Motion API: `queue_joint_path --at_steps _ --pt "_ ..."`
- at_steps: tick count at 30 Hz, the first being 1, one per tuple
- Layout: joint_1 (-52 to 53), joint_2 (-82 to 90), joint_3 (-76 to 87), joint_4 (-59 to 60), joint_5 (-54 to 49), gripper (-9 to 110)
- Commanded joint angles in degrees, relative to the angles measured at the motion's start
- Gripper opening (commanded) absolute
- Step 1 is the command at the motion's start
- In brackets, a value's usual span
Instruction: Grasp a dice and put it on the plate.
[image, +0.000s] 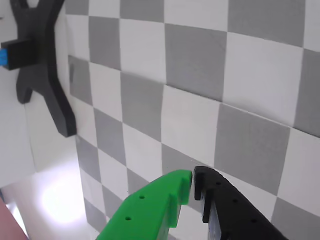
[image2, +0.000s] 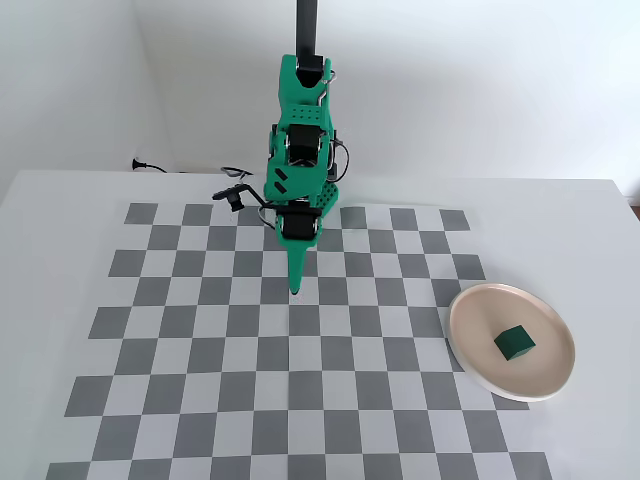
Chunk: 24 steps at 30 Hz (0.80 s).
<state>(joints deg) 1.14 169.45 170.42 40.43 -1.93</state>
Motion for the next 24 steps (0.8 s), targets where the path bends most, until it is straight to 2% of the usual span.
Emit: queue_joint_path --at_steps 1,4,11,24 --pt "-1.05 5.27 0.79 2.46 1.14 -5" --pt "-1.49 9.4 4.75 2.72 1.49 -5" --pt "-1.76 21.62 6.77 13.27 3.96 -5" --pt "0.09 21.62 6.59 14.15 4.75 -4"
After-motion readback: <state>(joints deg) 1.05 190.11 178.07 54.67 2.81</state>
